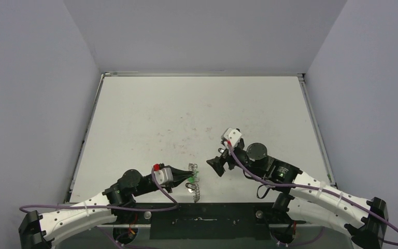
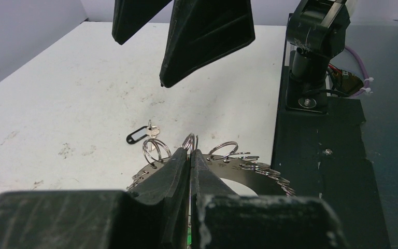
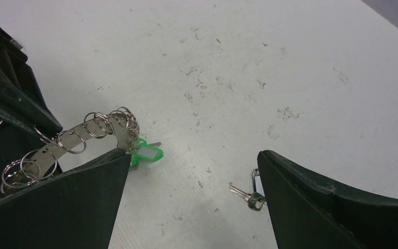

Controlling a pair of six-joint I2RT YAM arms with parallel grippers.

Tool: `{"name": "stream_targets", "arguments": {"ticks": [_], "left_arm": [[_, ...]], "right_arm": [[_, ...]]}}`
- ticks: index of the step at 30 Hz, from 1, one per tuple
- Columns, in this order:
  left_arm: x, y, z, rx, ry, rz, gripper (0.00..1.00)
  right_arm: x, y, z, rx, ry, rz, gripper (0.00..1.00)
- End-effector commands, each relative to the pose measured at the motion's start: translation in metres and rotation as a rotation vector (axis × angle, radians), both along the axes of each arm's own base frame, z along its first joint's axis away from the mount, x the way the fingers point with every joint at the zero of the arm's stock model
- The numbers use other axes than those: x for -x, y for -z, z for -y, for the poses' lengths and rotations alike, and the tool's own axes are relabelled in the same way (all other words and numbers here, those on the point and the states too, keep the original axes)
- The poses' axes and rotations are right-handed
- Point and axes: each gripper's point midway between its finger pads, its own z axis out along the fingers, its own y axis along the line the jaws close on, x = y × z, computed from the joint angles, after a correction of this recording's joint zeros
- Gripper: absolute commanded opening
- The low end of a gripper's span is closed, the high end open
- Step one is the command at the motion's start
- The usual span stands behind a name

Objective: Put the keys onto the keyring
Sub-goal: Pick up the key from the center of the board.

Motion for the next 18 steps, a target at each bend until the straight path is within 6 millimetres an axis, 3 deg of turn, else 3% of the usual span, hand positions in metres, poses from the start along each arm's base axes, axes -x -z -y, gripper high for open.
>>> {"name": "stream_targets", "arguments": {"ticks": [1, 9, 15, 18], "left_arm": [[0.001, -0.014, -0.001, 0.057, -0.009, -0.023, 0.0], [0.0, -0.009, -0.002, 0.011, -0.012, -0.027, 0.0], [0.0, -0.008, -0.002, 0.006, -0.012, -0.024, 0.0], [0.001, -0.008, -0.001, 0.007, -0.008, -0.023, 0.0]], "right_arm": [[-0.017, -0.013, 0.006, -0.129, 0.142, -0.111, 1.0], [-0.064, 0.047, 0.055, -0.107, 0.477, -0.401, 0.99], [-0.085, 0.085, 0.085, -0.109, 0.602, -0.589, 0.86], [-0.092, 0.095, 0.086, -0.147, 0.617, -0.668, 0.78]]}}
